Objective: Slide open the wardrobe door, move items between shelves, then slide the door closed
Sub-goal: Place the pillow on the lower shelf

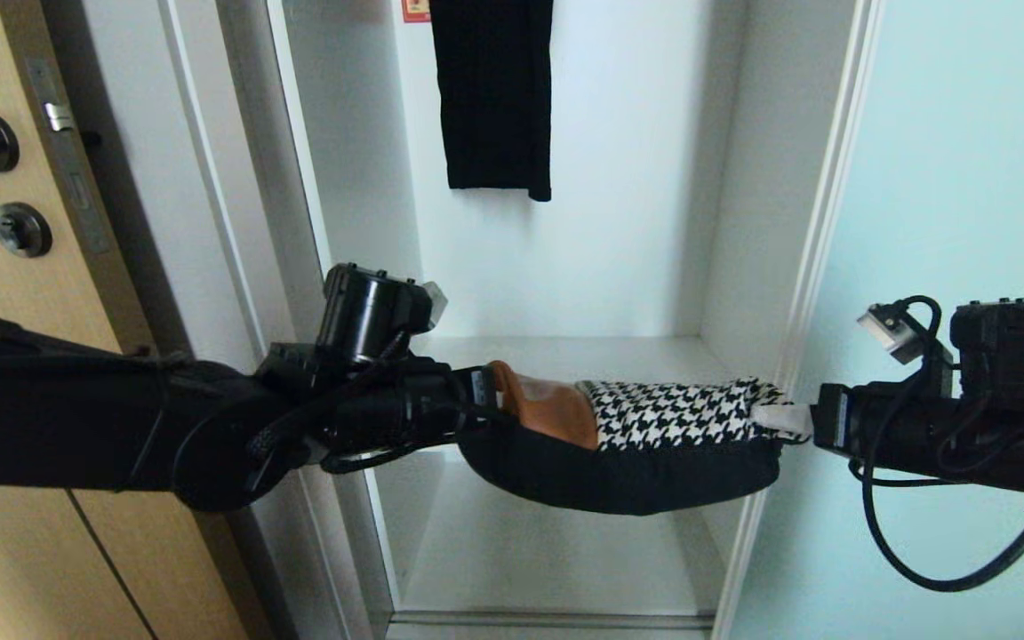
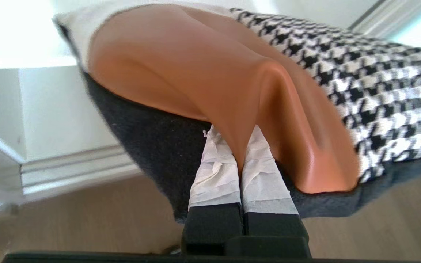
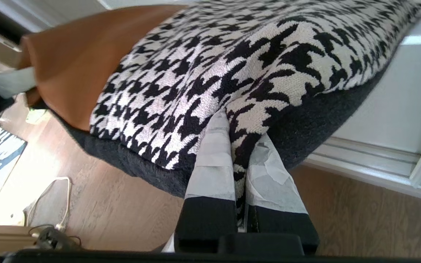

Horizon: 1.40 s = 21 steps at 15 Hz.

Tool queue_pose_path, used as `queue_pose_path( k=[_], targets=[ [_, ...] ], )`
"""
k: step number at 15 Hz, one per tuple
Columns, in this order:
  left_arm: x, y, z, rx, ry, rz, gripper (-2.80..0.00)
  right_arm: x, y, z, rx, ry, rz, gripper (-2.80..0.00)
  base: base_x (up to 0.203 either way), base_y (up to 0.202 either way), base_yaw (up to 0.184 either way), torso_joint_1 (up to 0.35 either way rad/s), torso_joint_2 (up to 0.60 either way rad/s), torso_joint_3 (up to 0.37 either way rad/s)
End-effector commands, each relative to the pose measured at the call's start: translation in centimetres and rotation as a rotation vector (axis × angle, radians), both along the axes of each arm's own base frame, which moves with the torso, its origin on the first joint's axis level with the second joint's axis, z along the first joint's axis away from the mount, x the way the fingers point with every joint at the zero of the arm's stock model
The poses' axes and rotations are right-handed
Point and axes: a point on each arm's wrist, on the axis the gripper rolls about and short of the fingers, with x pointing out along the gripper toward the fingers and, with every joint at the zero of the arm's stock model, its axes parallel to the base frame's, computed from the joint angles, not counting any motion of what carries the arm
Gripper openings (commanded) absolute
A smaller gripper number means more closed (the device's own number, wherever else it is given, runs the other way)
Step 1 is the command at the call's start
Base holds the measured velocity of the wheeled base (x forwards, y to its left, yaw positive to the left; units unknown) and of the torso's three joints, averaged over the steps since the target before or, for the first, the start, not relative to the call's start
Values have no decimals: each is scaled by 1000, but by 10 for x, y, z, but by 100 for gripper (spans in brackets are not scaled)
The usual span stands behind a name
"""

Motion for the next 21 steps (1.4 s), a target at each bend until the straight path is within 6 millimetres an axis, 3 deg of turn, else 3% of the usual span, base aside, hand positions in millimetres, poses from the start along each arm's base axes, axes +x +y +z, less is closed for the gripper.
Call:
queue_pose_path(
  k=[1,4,9,14,21],
  targets=[
    [-15,2,5,-8,-5,-14,-280,-21,-1,14,9,-39,13,-280,0,0,0,0,0,0],
    [-33,8,12,-21,-11,-26,-280,-42,1,11,6,-18,36,-280,0,0,0,0,0,0],
    [-59,20,-9,28,45,-25,-280,-74,0,6,48,8,42,-280,0,0,0,0,0,0],
    [-61,19,2,-13,-21,-24,-280,-81,0,-1,60,36,66,-280,0,0,0,0,0,0],
    [-66,15,-21,33,46,-46,-280,-83,-2,-6,65,52,73,-280,-57,0,1,2,1,0]
  ],
)
